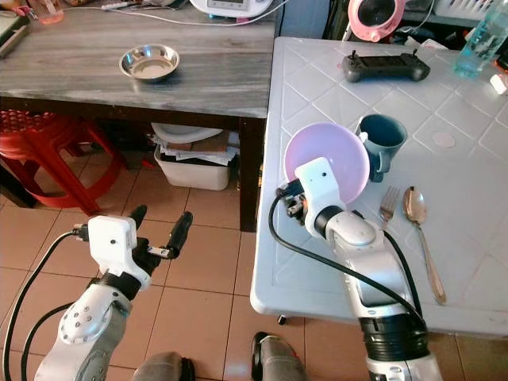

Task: Setting the table

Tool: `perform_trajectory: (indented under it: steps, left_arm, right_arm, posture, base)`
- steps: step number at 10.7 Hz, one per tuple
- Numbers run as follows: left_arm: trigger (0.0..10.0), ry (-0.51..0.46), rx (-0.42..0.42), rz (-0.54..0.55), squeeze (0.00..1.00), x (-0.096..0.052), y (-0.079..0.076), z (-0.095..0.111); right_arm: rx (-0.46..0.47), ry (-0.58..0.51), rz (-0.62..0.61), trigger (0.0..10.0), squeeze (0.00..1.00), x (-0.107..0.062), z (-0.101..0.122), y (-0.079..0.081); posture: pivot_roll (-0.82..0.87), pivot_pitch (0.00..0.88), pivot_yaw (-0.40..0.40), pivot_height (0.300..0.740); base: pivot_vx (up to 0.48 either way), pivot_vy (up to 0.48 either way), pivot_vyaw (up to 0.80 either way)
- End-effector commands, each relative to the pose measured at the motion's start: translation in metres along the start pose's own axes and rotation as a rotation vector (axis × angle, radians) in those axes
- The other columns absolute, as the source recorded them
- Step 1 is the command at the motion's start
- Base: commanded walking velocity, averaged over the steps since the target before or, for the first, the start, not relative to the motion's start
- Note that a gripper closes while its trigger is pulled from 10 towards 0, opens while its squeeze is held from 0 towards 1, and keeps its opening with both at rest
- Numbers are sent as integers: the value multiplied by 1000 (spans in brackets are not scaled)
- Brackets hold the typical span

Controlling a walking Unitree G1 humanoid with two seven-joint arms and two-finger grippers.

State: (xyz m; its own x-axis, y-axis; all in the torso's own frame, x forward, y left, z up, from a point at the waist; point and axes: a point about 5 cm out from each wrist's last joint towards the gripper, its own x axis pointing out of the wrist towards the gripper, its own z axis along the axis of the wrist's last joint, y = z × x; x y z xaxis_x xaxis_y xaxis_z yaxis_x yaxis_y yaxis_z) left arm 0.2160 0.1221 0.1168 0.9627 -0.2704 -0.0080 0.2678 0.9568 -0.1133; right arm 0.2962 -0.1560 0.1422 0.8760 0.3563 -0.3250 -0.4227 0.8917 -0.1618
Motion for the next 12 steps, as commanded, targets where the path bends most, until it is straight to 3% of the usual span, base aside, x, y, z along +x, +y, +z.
perform_trajectory:
  steps: [1, 4, 8, 9, 10, 11, 12]
  left_arm:
    - [10000, 28, 6, 15, 0, -1, 3, -4]
    - [10000, 45, 18, 108, 0, 1, 14, -5]
    - [10000, 40, 37, 148, 0, 3, 20, -6]
    - [10000, 37, 43, 154, 0, 4, 21, -6]
    - [10000, 28, 57, 165, 0, 7, 24, -4]
    - [10000, 27, 61, 167, 0, 8, 24, -4]
    - [10000, -8, 83, 216, 0, 11, 36, 3]
  right_arm:
    - [12, 3, -6, 0, 0, 0, 0, -2]
    - [23, -63, -47, 0, 0, 3, 7, -5]
    - [31, -93, -90, 0, 0, 2, 3, -2]
    - [39, -146, -102, 0, 0, 2, 9, -1]
    - [73, -319, -126, 0, 0, 1, 33, 0]
    - [79, -337, -126, 0, 0, 1, 36, 0]
    - [116, -361, -214, 0, 0, -3, 32, -6]
  posture:
    - [62, 140, 3, 740]
    - [66, 136, -2, 740]
    - [57, 126, -5, 740]
    - [56, 120, -2, 740]
    - [51, 112, 5, 740]
    - [51, 112, 5, 740]
    - [54, 102, 7, 740]
  base:
    - [0, 0, 0]
    - [0, 0, 0]
    - [0, 89, 0]
    - [0, 480, 0]
    - [0, 480, 0]
    - [0, 480, 0]
    - [0, 480, 0]
